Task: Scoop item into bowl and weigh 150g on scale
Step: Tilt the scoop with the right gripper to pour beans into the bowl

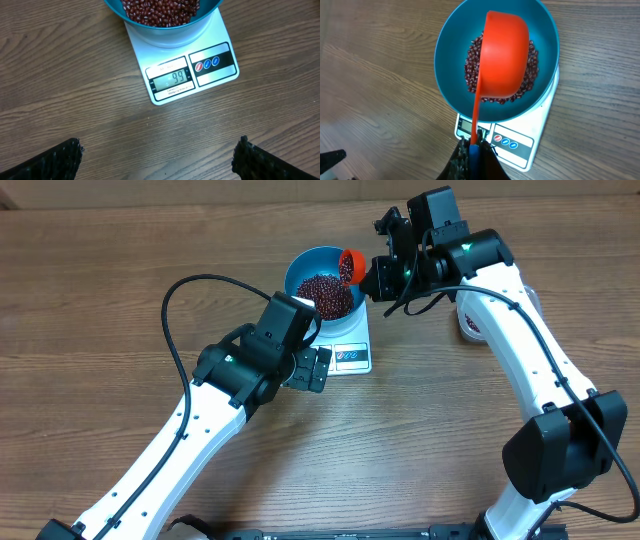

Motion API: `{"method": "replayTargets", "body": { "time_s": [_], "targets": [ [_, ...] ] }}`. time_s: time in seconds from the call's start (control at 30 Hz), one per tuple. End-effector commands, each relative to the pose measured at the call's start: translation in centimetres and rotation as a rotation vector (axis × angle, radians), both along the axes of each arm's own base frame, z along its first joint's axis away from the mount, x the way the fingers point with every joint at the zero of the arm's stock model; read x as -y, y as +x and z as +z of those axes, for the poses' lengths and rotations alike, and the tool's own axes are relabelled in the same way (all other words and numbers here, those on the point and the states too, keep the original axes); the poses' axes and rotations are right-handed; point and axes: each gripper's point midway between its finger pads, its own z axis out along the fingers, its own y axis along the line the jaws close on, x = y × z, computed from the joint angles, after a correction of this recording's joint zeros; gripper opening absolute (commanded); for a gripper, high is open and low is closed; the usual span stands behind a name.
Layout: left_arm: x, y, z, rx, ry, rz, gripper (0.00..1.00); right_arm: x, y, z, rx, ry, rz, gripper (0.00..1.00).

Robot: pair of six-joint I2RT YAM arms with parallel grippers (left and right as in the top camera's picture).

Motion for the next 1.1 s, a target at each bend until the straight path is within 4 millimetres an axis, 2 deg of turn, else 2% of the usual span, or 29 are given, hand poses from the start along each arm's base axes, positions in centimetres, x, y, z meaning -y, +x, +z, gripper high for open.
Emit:
{"method": "replayTargets", "body": {
  "time_s": [0.0, 0.07, 1.07],
  "targets": [
    [-0.05, -0.15, -0.03, 0.003, 0.005, -0.014, 1.00, -1.07, 0.04, 1.31, 0.084, -0.017, 0.090, 0.04],
    [-0.05, -0.15, -0.03, 0.003, 0.005, -0.014, 1.00, -1.51, -0.14, 1.25, 0.106, -0.037, 0.121, 0.04],
    [-0.05, -0.15, -0.03, 0.003, 0.005, -0.014, 1.00, -1.29, 0.34, 1.13, 0.123, -0.070, 0.095, 0.03]
  ]
}}
